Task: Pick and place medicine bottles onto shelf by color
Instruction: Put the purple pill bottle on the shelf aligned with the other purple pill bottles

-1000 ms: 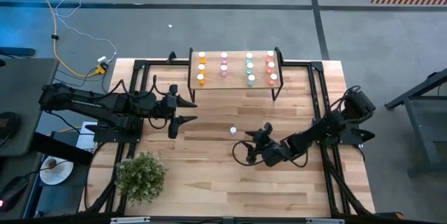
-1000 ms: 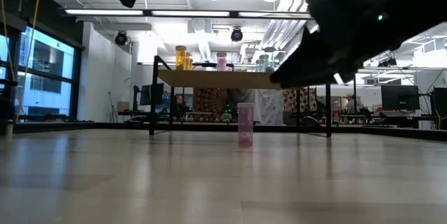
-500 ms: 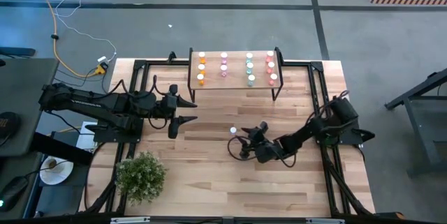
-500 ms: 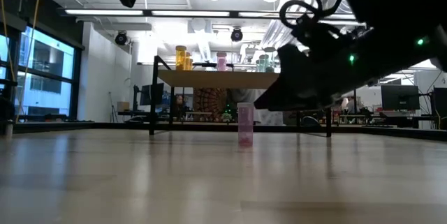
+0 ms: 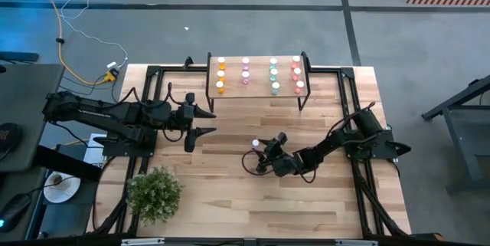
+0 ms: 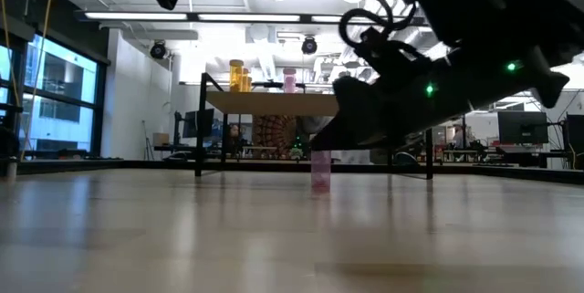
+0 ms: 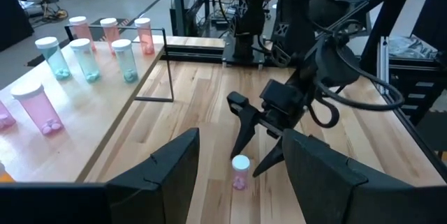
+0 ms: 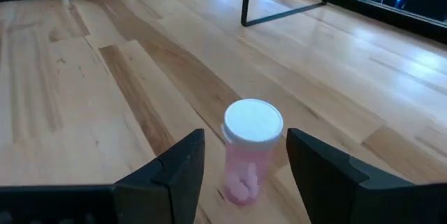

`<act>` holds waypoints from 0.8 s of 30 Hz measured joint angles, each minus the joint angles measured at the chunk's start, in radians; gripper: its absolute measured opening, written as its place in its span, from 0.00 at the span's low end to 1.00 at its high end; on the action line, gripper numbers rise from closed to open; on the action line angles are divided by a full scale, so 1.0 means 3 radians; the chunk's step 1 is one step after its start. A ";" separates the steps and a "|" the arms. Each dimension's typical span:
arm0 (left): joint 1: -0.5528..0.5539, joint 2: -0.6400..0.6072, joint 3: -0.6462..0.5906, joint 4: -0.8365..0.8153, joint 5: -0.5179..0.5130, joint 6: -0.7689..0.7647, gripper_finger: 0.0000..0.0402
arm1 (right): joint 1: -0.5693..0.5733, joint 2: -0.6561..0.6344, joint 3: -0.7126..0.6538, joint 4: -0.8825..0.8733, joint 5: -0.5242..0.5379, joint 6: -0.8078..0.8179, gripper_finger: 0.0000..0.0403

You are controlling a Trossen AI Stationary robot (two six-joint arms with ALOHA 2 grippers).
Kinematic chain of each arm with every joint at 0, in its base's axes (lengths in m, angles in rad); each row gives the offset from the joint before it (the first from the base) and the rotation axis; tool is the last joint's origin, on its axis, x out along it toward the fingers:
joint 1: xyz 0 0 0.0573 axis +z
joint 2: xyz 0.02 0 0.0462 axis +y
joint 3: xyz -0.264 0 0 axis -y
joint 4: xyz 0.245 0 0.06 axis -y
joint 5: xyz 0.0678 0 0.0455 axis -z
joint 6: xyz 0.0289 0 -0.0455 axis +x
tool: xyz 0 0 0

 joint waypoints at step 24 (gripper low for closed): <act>0.0000 0.0000 0.0000 -0.0015 0.0004 0.0061 0.49 | -0.0053 0.0067 0.0061 -0.0067 0.0011 0.0154 0.20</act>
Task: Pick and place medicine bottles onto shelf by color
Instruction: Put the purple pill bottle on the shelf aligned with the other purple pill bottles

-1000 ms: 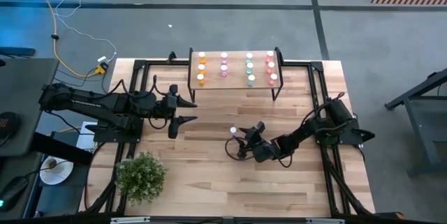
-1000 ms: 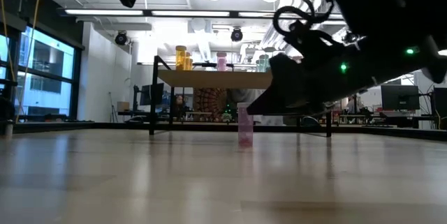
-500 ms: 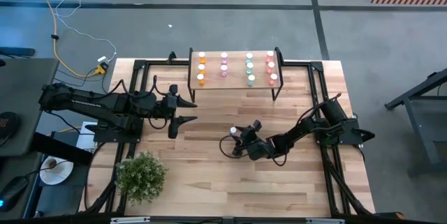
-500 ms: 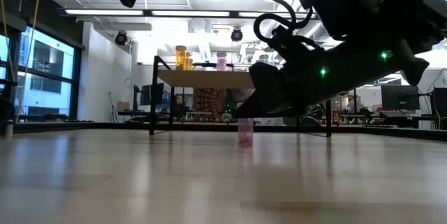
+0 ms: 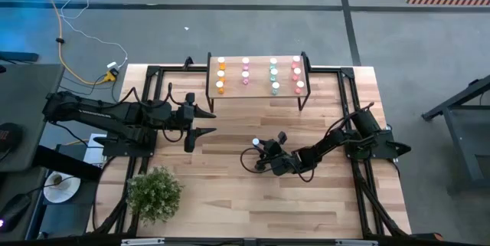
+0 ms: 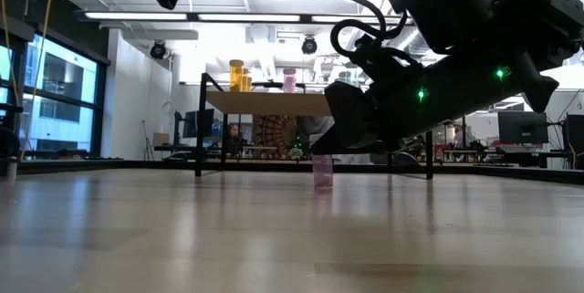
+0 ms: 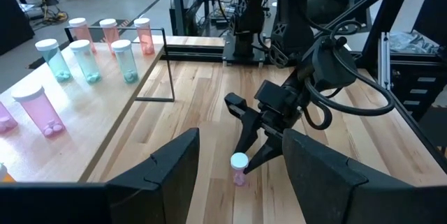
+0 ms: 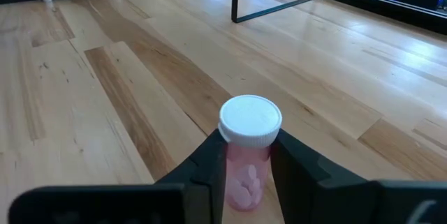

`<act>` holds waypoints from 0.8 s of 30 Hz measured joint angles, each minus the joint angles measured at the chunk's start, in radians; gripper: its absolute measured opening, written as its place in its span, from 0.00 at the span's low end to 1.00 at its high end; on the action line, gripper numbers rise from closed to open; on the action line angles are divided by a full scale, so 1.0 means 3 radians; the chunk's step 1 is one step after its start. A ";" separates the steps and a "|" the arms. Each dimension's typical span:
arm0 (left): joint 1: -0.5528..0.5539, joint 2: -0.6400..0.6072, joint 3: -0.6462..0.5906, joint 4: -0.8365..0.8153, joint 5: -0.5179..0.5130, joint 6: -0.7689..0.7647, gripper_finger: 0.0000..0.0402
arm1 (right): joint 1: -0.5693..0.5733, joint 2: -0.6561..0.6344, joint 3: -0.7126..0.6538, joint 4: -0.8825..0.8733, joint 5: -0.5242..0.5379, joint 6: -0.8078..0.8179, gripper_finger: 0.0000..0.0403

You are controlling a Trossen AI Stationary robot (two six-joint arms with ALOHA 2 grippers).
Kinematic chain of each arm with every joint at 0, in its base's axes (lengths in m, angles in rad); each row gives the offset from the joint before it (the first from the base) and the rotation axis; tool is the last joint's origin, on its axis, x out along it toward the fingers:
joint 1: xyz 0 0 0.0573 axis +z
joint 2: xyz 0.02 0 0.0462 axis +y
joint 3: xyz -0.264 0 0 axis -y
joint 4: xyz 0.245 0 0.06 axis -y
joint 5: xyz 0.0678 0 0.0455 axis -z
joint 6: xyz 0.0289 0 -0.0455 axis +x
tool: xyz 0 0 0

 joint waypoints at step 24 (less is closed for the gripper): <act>0.0000 -0.0014 0.0000 -0.0001 0.0001 -0.0003 0.49 | -0.0313 -0.0386 0.0000 0.0451 -0.0122 -0.0680 0.22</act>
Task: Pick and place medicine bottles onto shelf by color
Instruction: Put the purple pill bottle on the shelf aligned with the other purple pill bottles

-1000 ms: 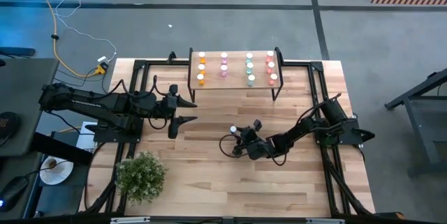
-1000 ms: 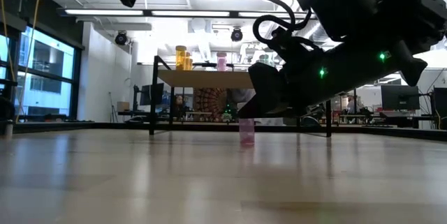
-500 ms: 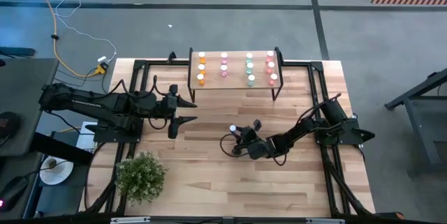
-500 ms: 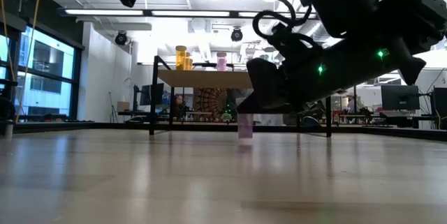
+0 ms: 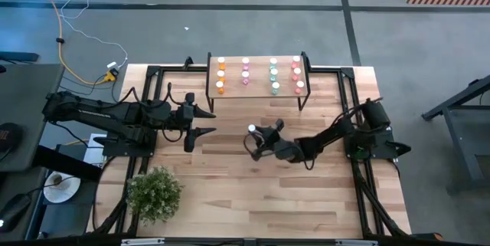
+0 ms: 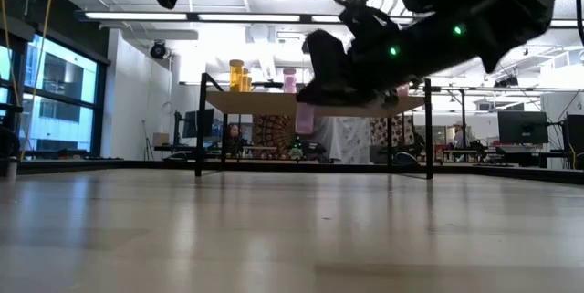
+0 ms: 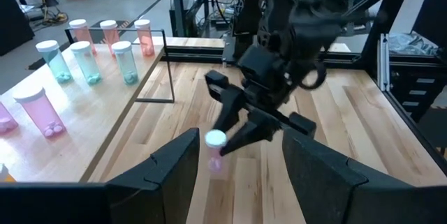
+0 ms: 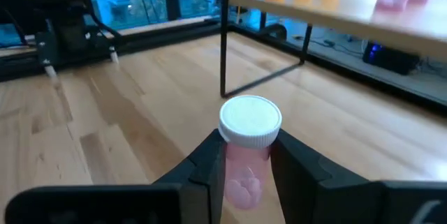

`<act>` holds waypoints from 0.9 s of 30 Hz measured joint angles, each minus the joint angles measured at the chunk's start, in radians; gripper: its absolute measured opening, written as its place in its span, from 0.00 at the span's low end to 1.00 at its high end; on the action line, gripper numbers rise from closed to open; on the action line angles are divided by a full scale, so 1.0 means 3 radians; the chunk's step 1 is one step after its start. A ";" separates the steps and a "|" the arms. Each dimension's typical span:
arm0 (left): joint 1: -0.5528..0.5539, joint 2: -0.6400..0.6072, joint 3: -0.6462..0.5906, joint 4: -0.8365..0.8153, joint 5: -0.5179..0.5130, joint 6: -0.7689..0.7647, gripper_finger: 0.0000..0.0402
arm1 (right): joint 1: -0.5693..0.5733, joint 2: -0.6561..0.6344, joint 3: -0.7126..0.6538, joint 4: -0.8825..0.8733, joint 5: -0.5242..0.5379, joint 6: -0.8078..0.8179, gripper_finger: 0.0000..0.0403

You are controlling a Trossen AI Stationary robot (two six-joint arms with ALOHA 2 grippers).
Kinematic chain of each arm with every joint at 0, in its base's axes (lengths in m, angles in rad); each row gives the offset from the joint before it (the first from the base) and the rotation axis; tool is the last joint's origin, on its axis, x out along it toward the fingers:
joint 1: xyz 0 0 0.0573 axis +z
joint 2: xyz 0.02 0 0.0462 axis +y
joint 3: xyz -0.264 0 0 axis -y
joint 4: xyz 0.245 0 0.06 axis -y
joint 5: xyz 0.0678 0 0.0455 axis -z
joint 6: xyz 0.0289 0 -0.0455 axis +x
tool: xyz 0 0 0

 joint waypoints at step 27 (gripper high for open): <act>0.0000 -0.0001 0.0000 0.0000 0.0039 0.0003 0.49 | -0.0802 -0.0330 0.0824 -0.0756 -0.0699 -0.0872 0.22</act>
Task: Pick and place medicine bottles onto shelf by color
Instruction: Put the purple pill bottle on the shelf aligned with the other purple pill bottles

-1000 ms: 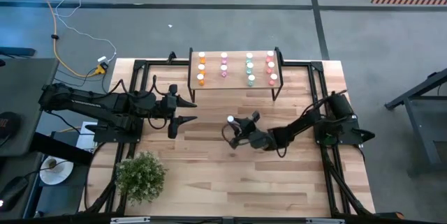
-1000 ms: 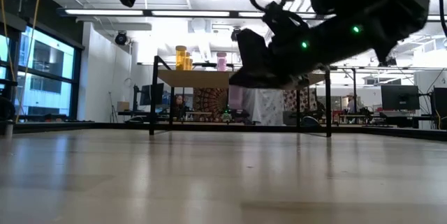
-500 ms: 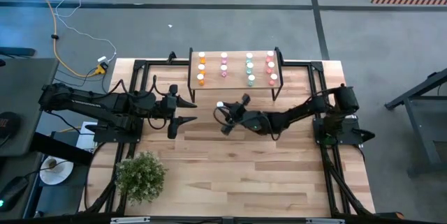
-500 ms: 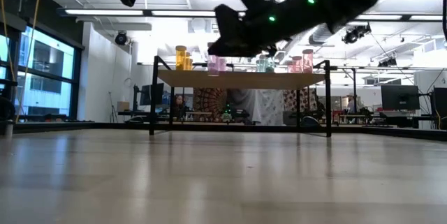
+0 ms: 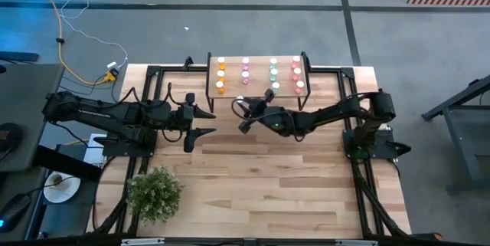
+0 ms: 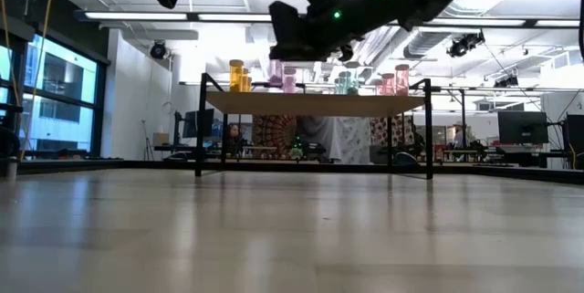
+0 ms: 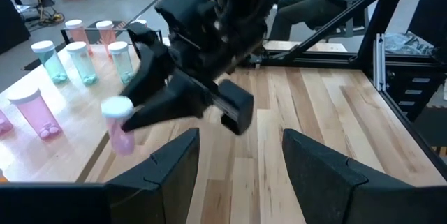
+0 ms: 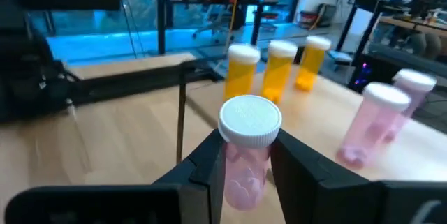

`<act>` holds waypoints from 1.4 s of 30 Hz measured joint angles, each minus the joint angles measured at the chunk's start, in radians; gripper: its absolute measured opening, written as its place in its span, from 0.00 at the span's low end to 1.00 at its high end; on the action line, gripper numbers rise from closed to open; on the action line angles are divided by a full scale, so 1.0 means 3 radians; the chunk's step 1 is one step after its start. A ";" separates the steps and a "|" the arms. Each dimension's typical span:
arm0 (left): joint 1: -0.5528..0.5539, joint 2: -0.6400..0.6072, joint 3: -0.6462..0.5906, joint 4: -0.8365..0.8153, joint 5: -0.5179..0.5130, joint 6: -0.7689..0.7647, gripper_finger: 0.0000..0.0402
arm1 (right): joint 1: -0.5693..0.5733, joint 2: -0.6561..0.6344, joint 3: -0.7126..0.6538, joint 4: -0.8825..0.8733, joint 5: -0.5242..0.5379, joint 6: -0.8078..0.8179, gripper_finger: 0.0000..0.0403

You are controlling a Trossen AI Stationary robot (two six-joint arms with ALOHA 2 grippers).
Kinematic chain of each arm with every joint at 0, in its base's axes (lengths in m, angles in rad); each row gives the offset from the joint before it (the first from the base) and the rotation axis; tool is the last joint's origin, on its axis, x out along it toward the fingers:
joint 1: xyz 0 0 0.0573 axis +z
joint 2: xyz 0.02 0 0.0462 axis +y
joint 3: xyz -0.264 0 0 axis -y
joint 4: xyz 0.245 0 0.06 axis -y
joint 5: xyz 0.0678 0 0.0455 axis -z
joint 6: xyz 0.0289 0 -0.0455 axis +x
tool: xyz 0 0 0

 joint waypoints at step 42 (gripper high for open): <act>0.0003 -0.0001 0.0001 0.0001 -0.0004 0.0000 0.49 | -0.0381 -0.0337 0.0059 -0.0598 -0.0347 0.0117 0.22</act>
